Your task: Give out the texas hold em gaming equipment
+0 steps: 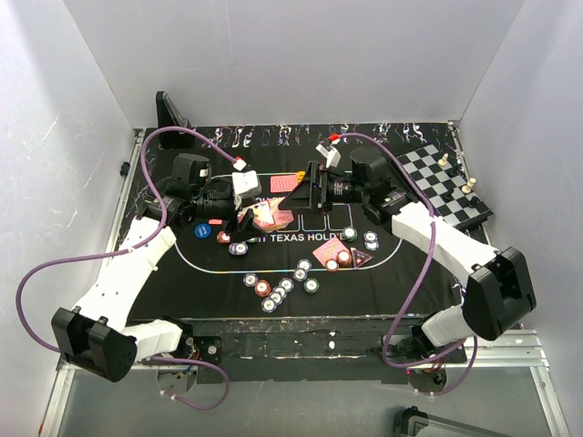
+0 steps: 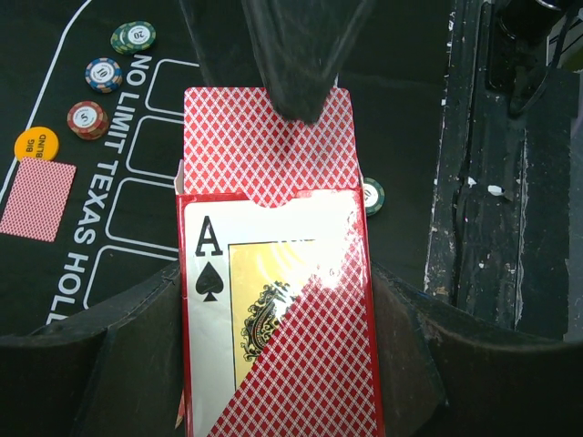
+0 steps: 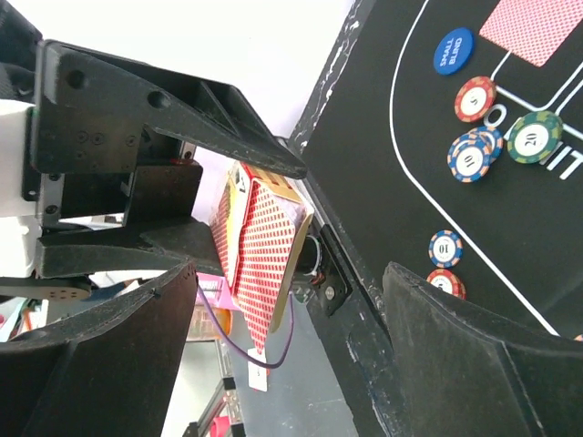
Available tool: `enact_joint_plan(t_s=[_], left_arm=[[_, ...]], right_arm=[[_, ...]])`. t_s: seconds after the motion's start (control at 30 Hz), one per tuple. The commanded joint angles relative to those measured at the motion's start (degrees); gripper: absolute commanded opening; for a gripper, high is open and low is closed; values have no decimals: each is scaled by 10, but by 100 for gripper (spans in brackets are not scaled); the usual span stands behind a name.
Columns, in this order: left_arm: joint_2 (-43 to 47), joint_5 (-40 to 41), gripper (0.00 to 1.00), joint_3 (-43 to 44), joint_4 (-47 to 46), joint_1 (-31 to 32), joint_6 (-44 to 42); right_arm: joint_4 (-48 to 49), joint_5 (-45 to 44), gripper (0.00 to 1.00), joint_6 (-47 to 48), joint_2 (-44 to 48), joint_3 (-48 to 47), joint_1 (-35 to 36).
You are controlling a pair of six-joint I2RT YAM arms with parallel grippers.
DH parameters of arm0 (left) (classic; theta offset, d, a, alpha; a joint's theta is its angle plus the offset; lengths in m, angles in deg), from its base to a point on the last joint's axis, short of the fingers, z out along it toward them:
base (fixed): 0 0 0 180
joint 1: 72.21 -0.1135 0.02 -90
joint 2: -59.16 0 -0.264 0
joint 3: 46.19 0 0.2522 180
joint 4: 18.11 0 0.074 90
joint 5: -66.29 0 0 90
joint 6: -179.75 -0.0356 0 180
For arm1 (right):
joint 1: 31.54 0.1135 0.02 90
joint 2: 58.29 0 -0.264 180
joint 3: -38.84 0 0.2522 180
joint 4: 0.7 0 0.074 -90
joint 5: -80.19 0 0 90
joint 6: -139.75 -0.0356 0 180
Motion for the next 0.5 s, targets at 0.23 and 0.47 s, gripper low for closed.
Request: enact_joint_plan(t_s=[0.23, 0.47], left_arm=[[10, -27, 0, 6, -32, -3, 15], [12, -34, 0, 12, -26, -2, 14]], right_arm=[[64, 52, 79, -25, -41, -6, 26], [50, 49, 68, -29, -43, -12, 25]])
